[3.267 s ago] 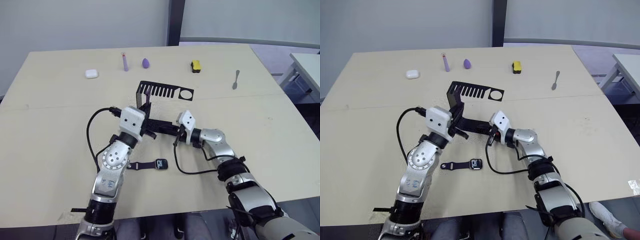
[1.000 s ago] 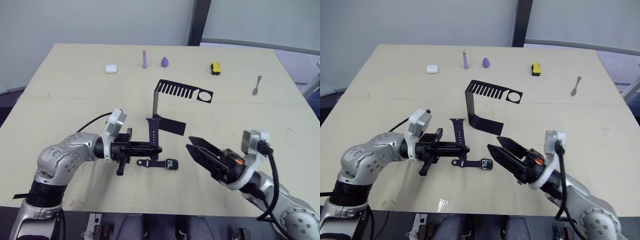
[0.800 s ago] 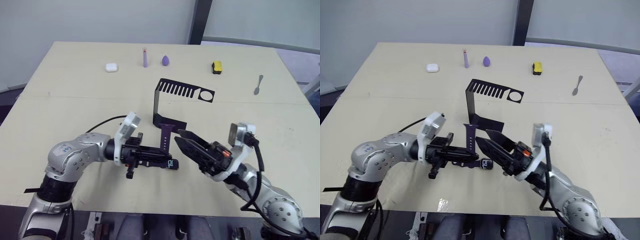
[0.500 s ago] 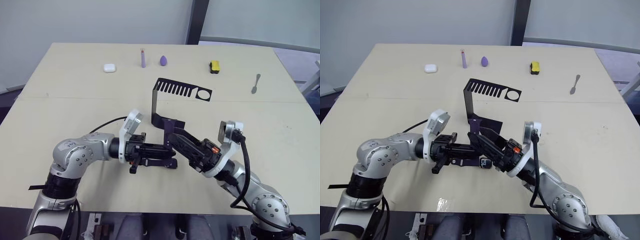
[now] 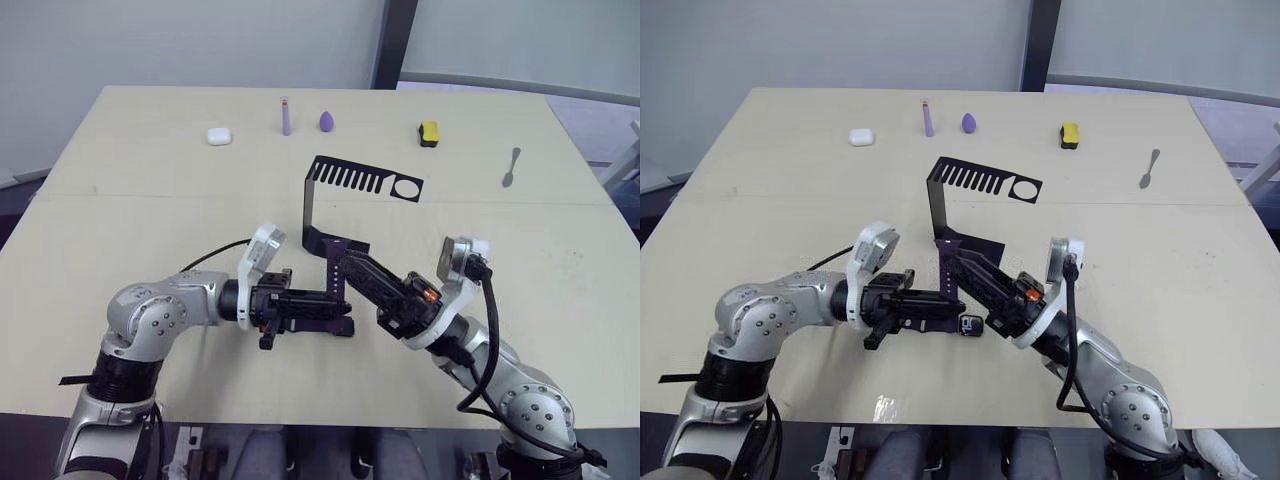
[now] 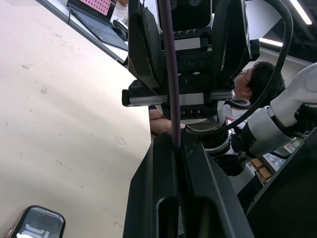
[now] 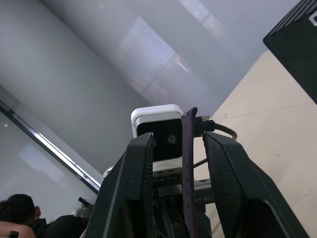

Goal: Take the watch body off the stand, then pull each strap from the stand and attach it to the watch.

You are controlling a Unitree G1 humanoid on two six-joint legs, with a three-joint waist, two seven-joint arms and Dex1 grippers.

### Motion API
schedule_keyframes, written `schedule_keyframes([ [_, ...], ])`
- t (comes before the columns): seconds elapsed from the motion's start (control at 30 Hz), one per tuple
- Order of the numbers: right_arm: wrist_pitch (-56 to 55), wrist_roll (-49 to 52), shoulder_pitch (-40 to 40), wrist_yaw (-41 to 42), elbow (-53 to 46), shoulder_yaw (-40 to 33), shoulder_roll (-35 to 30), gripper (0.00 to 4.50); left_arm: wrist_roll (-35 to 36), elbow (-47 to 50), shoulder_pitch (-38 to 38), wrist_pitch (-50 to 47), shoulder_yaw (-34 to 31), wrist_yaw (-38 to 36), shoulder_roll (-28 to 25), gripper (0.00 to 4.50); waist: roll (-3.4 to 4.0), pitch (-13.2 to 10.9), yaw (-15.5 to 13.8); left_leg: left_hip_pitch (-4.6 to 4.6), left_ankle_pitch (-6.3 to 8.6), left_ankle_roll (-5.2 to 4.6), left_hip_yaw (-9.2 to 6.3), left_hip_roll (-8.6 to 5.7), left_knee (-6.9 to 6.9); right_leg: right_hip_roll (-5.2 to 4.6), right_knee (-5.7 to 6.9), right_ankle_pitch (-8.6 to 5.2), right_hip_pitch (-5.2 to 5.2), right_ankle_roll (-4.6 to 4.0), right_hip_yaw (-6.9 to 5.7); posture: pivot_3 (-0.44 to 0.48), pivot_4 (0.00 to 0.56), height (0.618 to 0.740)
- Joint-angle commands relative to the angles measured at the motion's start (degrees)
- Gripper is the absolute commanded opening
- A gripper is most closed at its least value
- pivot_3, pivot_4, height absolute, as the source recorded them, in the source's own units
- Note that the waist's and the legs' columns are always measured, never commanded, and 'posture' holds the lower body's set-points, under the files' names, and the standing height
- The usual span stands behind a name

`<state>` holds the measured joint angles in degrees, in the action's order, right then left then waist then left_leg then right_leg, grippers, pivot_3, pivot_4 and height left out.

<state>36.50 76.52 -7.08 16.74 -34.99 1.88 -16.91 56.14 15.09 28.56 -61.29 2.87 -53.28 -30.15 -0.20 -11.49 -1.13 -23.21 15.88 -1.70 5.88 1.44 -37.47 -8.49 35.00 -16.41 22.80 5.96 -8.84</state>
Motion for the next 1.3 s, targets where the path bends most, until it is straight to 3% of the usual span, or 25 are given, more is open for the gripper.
schedule_keyframes([
  [0.03, 0.1, 0.95, -0.92, 0.56, -0.21, -0.2, 0.21, 1.71, 1.12, 2.05, -0.36, 0.25, -0.8, 0.22, 0.24, 0.0, 0.0, 0.0, -0.02, 0.0, 0.0, 0.0, 0.01, 0.0, -0.01, 0.0, 0.0, 0.0, 0.0, 0.0, 0.0, 0.0, 0.15, 0.74],
  [1.3, 0.25, -3.24, -2.66, 3.5, 2.73, 1.3, 1.44, 1.71, -2.44, 1.43, -1.94, 3.72, 0.77, -0.41, 0.37, 0.0, 0.0, 0.0, -0.02, 0.0, 0.01, -0.01, 0.03, 0.01, -0.04, 0.0, 0.01, 0.0, 0.01, -0.01, 0.02, 0.0, 0.15, 0.74],
])
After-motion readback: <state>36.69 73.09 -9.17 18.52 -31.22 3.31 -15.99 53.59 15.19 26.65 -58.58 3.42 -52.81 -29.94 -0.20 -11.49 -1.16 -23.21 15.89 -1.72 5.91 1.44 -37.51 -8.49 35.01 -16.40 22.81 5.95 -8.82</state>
